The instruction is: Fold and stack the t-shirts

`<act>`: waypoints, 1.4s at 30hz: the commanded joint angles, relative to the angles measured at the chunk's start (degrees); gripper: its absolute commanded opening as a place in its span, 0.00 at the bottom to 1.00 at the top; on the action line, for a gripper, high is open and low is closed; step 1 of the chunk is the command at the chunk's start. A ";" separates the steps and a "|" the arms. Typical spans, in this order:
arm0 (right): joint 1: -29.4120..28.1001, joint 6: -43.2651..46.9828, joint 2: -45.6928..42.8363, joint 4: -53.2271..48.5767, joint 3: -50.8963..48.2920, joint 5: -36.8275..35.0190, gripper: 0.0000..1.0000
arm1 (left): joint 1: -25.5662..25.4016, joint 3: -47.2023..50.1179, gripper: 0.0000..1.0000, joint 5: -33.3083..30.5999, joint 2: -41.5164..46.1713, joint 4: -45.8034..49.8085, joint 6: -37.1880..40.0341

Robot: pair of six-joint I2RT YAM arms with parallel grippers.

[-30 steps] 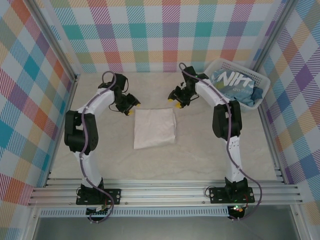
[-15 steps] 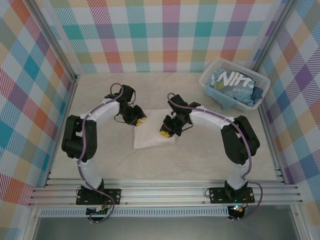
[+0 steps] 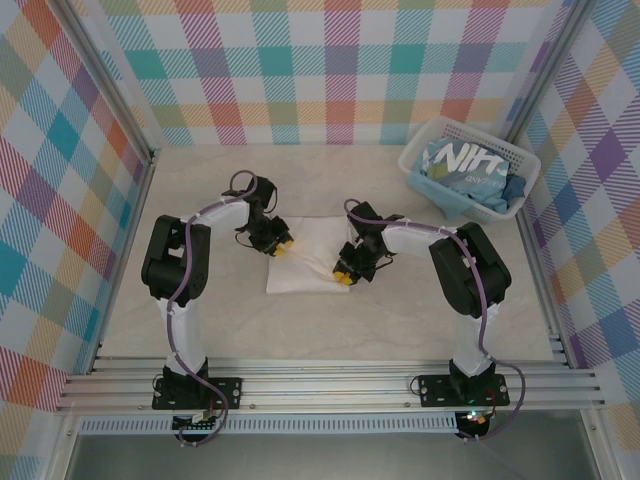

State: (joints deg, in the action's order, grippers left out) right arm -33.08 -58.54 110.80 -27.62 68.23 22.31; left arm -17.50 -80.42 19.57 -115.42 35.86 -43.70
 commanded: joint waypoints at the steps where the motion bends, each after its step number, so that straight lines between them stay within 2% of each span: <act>1: -0.41 2.59 -1.07 -3.16 -1.03 -3.95 0.20 | -0.19 -1.98 0.34 -2.64 4.74 2.39 1.39; 4: -0.49 4.94 -3.59 -4.40 1.36 -4.64 0.23 | -0.18 -2.35 0.36 -4.18 9.33 5.96 0.84; 6: -0.26 5.75 -6.42 -5.30 2.29 -5.31 0.26 | -0.38 -0.79 0.36 -3.05 12.41 7.88 -1.38; 9: 0.67 6.30 -12.00 -5.56 1.27 -7.45 0.33 | -3.85 4.03 0.37 -0.13 16.97 10.94 -8.47; 11: 2.25 5.64 -14.95 -3.02 -1.24 -6.76 0.37 | -7.31 9.91 0.41 -0.11 21.26 10.57 -16.86; 12: 3.18 5.16 -15.71 -1.09 -2.46 -5.54 0.39 | -9.29 14.48 0.43 -0.46 24.34 8.41 -23.69; 14: 4.90 5.55 -15.01 2.57 -2.66 -1.96 0.40 | -13.53 23.19 0.47 -1.08 29.85 -1.97 -38.32; 16: 5.87 7.79 -12.23 4.34 0.41 1.08 0.39 | -18.64 27.65 0.51 -5.07 32.47 -10.58 -51.66; 18: 6.26 9.63 -8.25 7.24 4.00 5.61 0.38 | -22.53 27.97 0.53 -8.88 31.61 -15.36 -58.28; 20: 6.36 11.08 -3.07 5.13 9.68 8.19 0.35 | -25.18 27.66 0.55 -11.84 29.30 -18.71 -62.09; 25: 6.70 11.30 7.27 -0.43 17.57 9.08 0.29 | -29.18 30.39 0.59 -17.60 23.96 -27.56 -74.11; 29: 6.89 10.56 12.89 -1.63 20.42 10.15 0.27 | -29.95 29.71 0.59 -21.64 20.26 -31.03 -77.19; 33: 6.89 10.95 16.84 -2.34 23.11 12.52 0.28 | -29.91 30.21 0.53 -23.23 15.57 -36.04 -80.37; 39: 6.71 13.41 22.58 -4.34 31.44 18.13 0.29 | -28.65 31.66 0.43 -27.26 13.52 -35.11 -84.44; 42: 6.95 15.98 20.65 -6.70 35.52 15.96 0.33 | -26.63 33.40 0.38 -28.80 13.65 -34.13 -85.66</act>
State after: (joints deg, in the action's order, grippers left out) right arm -26.11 -46.19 132.53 -31.29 100.18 37.69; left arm -46.61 -49.91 -2.04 -99.35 0.75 -112.86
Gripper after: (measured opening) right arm 0.326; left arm 0.384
